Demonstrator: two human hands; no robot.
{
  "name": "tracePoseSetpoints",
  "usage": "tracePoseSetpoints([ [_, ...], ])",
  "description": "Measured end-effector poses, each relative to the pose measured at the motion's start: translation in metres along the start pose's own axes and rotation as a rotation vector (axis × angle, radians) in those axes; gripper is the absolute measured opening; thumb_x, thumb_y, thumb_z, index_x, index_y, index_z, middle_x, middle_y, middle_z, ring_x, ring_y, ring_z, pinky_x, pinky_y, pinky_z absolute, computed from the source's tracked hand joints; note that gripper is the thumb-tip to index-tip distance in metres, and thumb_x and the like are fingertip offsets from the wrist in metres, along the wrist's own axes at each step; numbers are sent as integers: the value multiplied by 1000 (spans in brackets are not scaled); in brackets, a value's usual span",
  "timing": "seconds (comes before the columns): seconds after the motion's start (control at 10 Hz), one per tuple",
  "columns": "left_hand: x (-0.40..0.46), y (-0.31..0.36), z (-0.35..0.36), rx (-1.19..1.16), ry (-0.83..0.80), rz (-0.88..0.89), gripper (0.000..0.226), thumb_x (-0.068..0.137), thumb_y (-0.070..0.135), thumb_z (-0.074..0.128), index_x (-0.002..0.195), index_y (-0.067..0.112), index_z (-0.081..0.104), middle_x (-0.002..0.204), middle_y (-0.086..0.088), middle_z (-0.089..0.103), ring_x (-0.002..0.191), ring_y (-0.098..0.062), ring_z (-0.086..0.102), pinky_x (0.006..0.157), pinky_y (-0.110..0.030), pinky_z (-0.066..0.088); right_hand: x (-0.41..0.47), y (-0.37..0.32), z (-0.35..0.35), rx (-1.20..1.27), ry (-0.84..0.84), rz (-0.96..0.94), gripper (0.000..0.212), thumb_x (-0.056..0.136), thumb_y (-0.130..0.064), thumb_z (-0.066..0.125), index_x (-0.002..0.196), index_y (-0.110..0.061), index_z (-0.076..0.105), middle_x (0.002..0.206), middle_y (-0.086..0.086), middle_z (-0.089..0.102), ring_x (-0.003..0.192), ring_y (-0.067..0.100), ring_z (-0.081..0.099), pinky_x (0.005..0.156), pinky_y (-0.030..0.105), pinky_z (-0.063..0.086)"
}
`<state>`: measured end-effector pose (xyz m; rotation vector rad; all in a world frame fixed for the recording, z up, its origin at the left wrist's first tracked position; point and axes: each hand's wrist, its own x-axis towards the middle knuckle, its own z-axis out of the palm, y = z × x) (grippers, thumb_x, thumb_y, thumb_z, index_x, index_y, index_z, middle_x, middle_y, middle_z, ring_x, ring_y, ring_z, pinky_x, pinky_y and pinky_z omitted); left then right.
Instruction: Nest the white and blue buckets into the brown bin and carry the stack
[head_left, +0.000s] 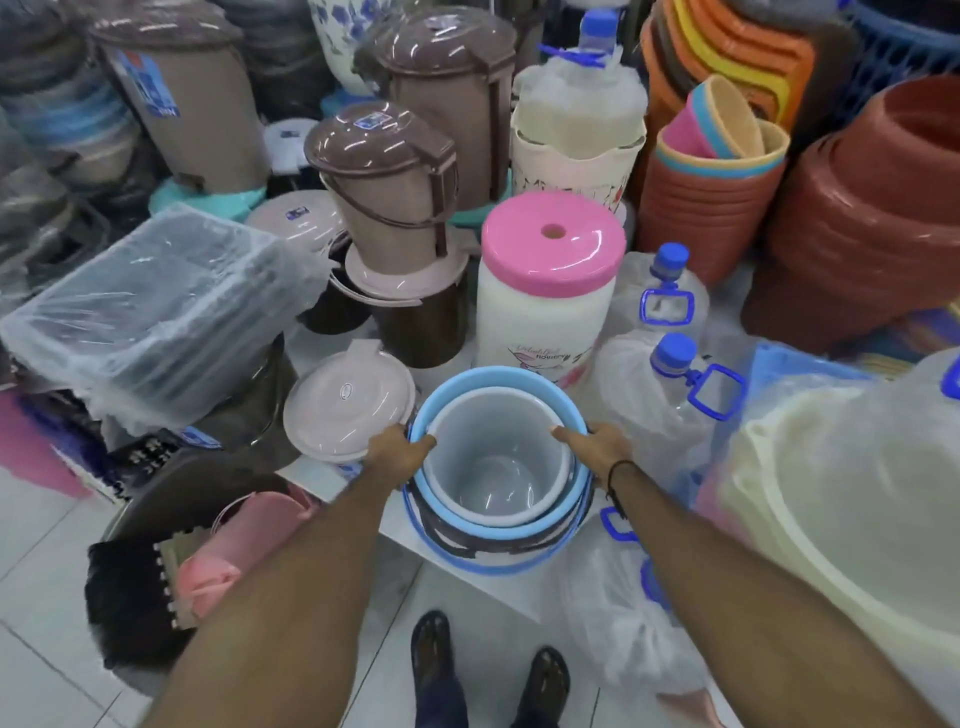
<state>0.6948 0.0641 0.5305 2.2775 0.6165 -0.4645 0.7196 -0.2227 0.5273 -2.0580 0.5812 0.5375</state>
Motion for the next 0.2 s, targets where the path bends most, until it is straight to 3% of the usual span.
tracePoseSetpoints([
  [0.1,11,0,3,155,17,77,49,91,45,60,117,4,63,108,-19,69,95,-36,65,87,-46,55,3,-3,7,-41,35,-11,39,80,-48,75,102,-17,74,100,12,76,88,30,71,87,46,58],
  [0.2,17,4,-2,243,22,115,56,89,47,61,125,5,56,117,-18,63,102,-35,62,92,-48,52,-1,-13,6,-153,112,-26,53,80,-58,69,114,-18,69,112,10,72,98,30,67,92,43,54],
])
